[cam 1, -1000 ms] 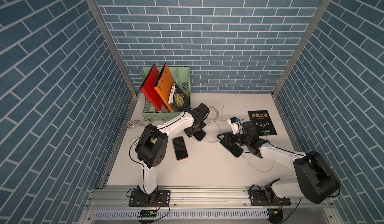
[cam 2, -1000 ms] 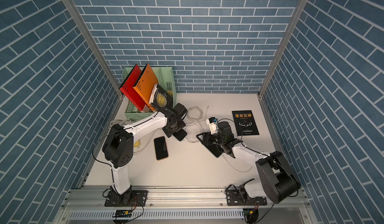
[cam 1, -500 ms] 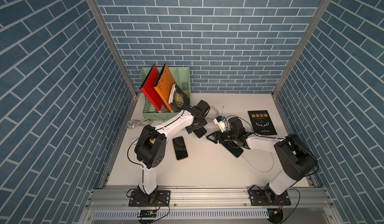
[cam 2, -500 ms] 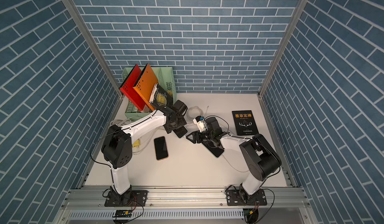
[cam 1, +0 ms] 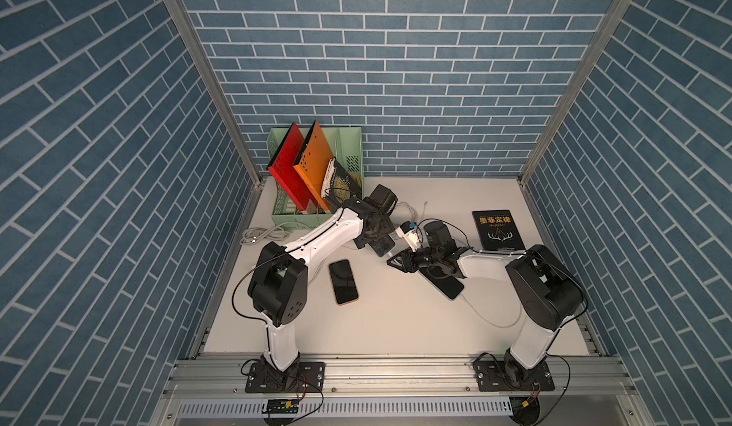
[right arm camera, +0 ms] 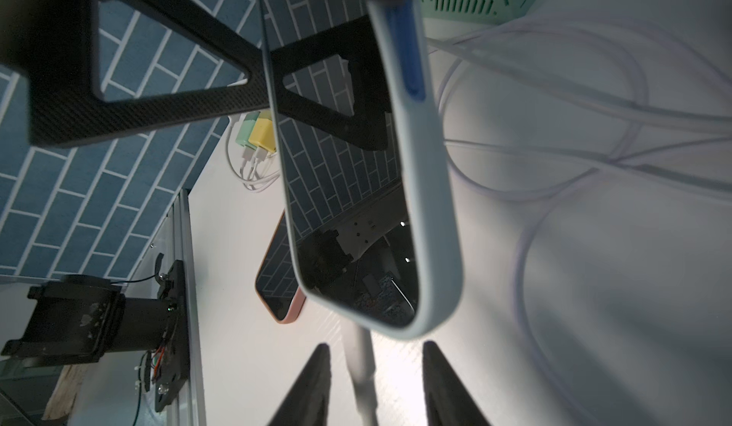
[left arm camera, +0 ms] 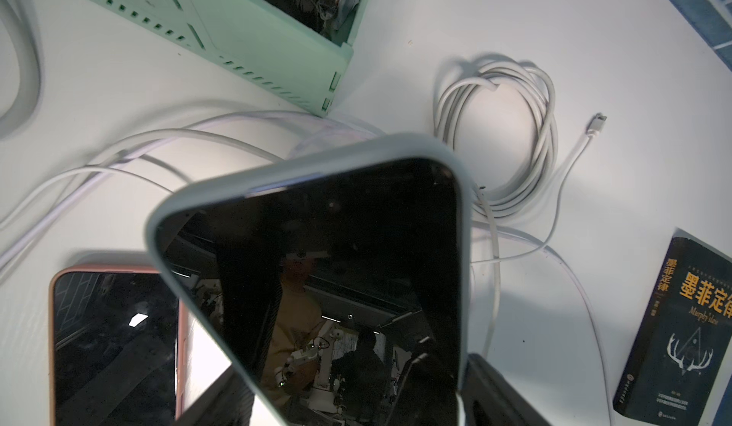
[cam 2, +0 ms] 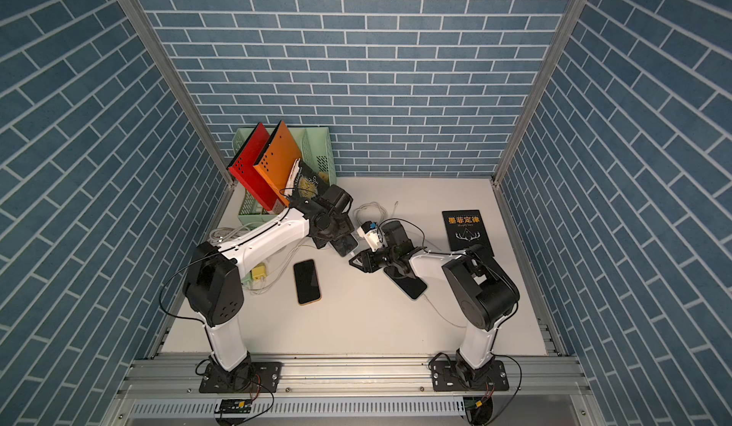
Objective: Unplug the charging cable from the phone
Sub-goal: Remove the charging cable from the phone.
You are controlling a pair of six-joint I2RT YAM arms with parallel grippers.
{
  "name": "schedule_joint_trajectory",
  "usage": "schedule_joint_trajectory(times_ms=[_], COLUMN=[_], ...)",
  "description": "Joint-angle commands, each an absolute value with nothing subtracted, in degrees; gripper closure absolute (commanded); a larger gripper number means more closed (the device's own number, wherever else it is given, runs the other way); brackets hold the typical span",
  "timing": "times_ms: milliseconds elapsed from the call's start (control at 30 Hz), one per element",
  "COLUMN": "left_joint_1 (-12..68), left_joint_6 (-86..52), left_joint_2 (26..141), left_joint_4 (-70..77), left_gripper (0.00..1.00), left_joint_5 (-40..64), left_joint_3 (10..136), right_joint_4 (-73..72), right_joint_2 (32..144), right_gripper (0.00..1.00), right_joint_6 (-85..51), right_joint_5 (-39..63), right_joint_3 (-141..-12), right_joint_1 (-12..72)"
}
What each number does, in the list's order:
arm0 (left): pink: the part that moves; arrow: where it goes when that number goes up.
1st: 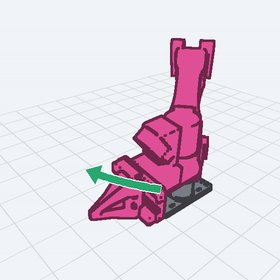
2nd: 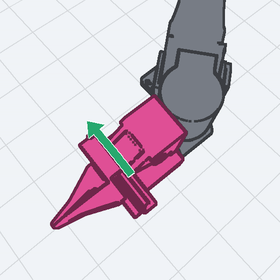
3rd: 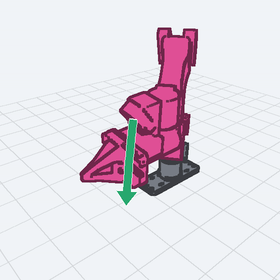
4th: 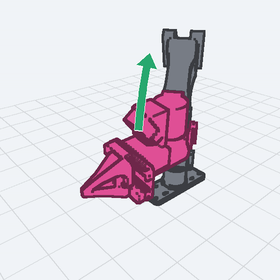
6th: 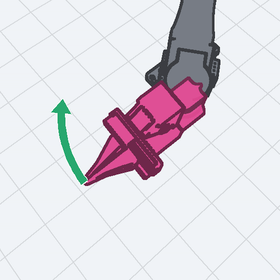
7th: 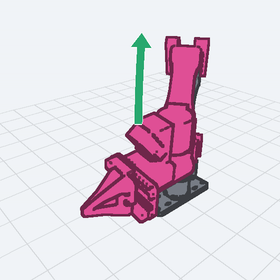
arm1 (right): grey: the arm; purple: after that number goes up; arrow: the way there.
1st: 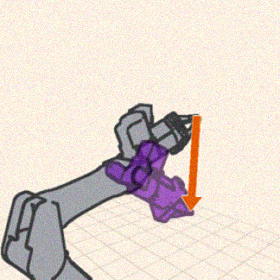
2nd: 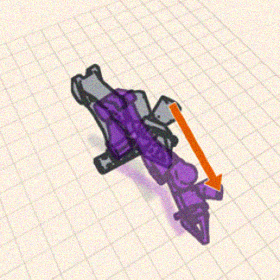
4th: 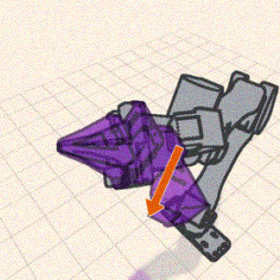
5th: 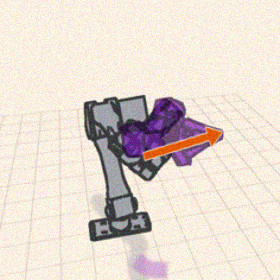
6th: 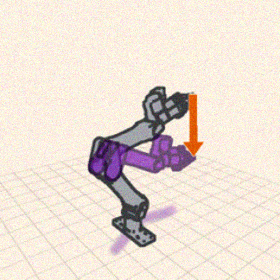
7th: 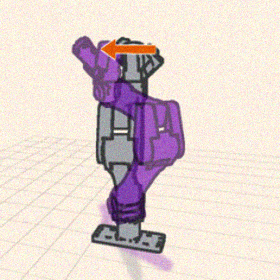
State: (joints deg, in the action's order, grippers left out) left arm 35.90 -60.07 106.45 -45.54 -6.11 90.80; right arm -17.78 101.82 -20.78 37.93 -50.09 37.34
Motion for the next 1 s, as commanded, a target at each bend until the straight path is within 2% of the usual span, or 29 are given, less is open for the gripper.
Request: schedule_joint_trajectory(times_ms=[0,133,967], left_joint_1=[34.97,34.43,31.07], left_joint_6=[-59.21,-58.8,-59.11], left_joint_2=[104.7,104.53,103.13], left_joint_4=[-44.19,-44.29,-45.58], left_gripper=[0.52,0.52,0.56], left_joint_5=[-6.07,-6.05,-8.16], left_joint_3=[90.51,90.57,90.68], right_joint_4=[-16.45,-16.16,-14.61], right_joint_2=[102.48,102.48,102.65], right_gripper=[0.75,0.99,1.0], right_joint_6=[-19.54,-19.1,-16.61], right_joint_5=[39.36,39.31,39.02], right_joint_3=[-50.76,-50.41,-50.15], right_joint_1=[37.73,37.73,37.66])
